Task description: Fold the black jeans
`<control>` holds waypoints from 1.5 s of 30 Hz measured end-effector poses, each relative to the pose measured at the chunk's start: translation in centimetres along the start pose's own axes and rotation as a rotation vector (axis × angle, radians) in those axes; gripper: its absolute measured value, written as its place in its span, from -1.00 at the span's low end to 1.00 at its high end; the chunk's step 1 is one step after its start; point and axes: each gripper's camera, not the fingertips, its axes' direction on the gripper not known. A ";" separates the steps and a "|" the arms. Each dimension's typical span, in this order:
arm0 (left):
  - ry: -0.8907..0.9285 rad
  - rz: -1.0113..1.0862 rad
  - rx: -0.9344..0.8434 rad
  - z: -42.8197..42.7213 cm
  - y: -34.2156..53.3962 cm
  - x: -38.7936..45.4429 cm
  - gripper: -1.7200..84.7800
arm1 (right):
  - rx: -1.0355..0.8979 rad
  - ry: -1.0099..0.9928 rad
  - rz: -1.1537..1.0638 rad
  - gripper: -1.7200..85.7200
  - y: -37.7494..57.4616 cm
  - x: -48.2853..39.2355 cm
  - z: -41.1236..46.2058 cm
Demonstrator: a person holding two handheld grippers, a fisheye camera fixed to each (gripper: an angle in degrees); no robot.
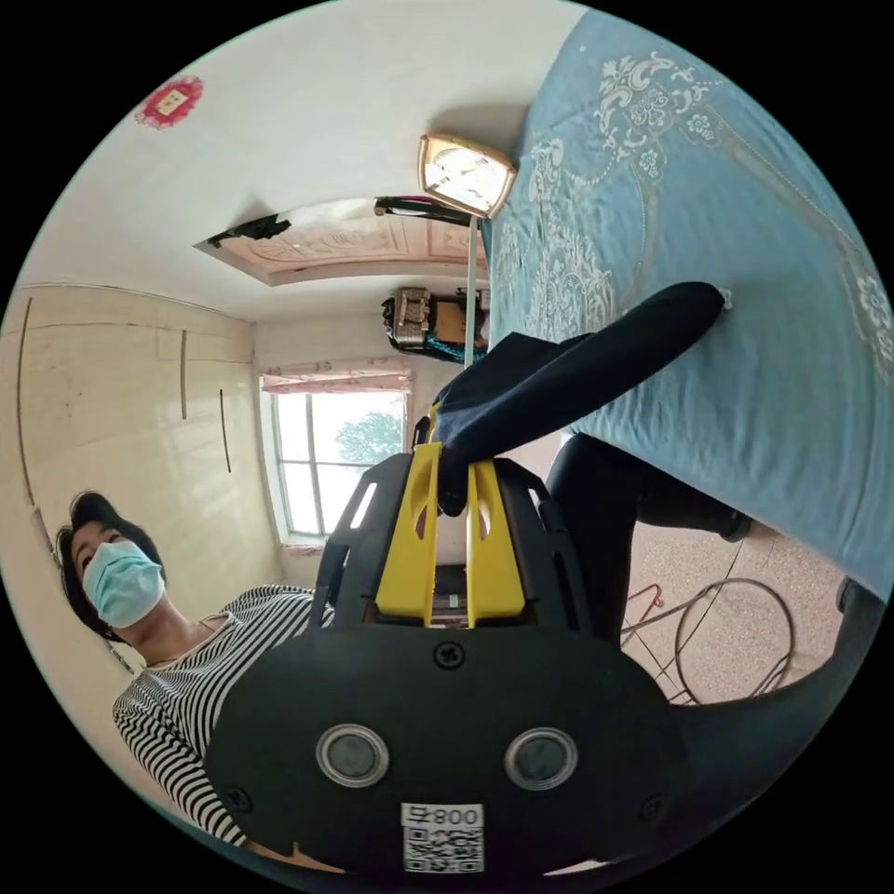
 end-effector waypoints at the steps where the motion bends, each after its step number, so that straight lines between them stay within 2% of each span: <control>1: -0.002 0.006 -0.027 2.1 -0.4 1.0 -0.82 | 0.022 -0.009 -0.002 -0.92 1.1 0.3 -1.3; 5: -0.016 0.033 -0.115 9.6 -2.4 4.3 -0.82 | 0.115 -0.032 -0.015 -0.91 3.8 1.3 -6.2; 11: -0.041 0.146 -0.288 26.5 -8.0 12.3 -0.83 | 0.288 -0.051 -0.091 -0.92 4.1 1.3 -15.3; 16: 0.013 0.305 -0.435 47.4 -14.6 22.2 -0.84 | 0.455 -0.044 -0.186 -0.92 1.2 0.5 -25.2; 20: 0.105 0.414 -0.503 63.0 -19.1 29.1 -0.84 | 0.597 0.041 -0.307 -0.93 -3.2 -1.6 -34.4; 22: 0.173 0.473 -0.554 73.7 -22.0 33.1 -0.84 | 0.651 0.080 -0.346 -0.93 -5.4 -2.0 -38.2; 25: 0.189 0.530 -0.611 86.5 -24.8 37.8 -0.84 | 0.732 0.140 -0.360 -0.93 -9.2 -2.0 -44.0; 28: 0.167 0.594 -0.653 97.5 -26.6 42.7 -0.84 | 0.814 0.179 -0.365 -0.93 -12.4 -2.0 -49.5; 32: 0.205 0.640 -0.707 107.7 -27.7 47.0 -0.83 | 0.891 0.201 -0.389 -0.93 -14.9 -2.2 -54.9; 36: 0.143 0.671 -0.764 116.8 -29.0 47.1 -0.82 | 0.891 0.240 -0.350 -0.93 -16.5 0.1 -55.2; 41: -0.117 0.567 -0.854 125.4 -30.9 41.2 -0.82 | 0.734 0.376 -0.121 -0.92 -21.7 9.9 -49.6; 43: -0.213 0.579 -0.853 128.0 -31.5 40.0 -0.81 | 0.695 0.342 -0.032 -0.92 -23.5 13.4 -48.7; 45: -0.176 0.561 -0.841 129.6 -32.2 40.1 -0.81 | 0.702 0.278 -0.023 -0.91 -24.4 15.2 -48.8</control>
